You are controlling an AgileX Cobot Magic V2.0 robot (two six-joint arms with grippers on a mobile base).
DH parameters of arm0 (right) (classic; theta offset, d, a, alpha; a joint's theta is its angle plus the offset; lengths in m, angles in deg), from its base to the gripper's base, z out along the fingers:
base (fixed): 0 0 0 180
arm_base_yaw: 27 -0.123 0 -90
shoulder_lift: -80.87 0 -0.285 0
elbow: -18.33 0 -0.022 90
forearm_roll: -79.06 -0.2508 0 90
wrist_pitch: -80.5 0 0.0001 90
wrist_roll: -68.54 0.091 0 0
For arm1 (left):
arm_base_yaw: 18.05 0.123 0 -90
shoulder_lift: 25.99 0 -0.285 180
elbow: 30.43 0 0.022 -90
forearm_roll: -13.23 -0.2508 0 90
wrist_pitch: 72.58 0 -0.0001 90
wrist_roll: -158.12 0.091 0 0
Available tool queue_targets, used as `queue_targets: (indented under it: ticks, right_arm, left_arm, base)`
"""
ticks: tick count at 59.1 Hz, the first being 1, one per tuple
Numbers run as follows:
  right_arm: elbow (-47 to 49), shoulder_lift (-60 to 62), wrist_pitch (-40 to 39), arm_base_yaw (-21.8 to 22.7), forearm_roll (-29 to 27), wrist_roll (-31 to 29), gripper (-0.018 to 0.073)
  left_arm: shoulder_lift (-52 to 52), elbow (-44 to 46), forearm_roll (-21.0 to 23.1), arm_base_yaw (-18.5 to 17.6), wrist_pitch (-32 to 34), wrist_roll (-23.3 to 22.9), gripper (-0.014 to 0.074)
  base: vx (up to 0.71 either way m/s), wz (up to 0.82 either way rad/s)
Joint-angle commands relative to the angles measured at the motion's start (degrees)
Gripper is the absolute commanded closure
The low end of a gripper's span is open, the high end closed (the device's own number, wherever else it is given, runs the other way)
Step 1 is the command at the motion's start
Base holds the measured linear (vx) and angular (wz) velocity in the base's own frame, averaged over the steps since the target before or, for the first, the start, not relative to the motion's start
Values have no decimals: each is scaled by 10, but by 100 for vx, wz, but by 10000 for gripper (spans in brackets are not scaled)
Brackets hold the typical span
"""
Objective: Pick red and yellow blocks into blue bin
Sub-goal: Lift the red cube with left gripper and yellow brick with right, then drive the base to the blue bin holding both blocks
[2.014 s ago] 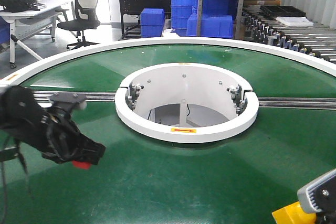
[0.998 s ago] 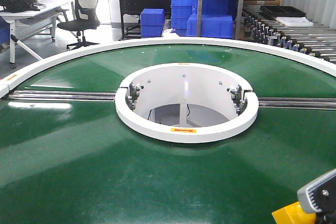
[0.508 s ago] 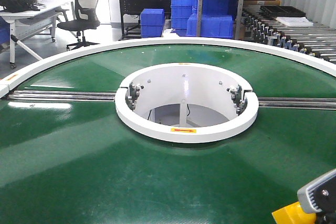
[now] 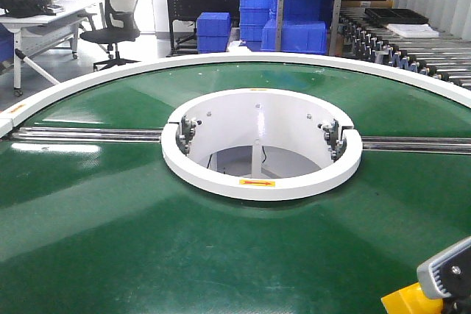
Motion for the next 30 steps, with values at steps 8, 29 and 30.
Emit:
queue_targets:
  ticks: [8, 29, 30]
  right_arm:
    - [16, 6, -38, 0, 8, -4, 315]
    - [16, 6, -38, 0, 8, -4, 315]
    - [16, 6, -38, 0, 8, -4, 315]
  left_arm:
    - [0, 15, 14, -2, 42, 0, 280]
    - [0, 15, 14, -2, 42, 0, 280]
    - [0, 15, 14, -2, 42, 0, 280]
  base:
    - [0, 0]
    - [-3, 8]
    - [-8, 21]
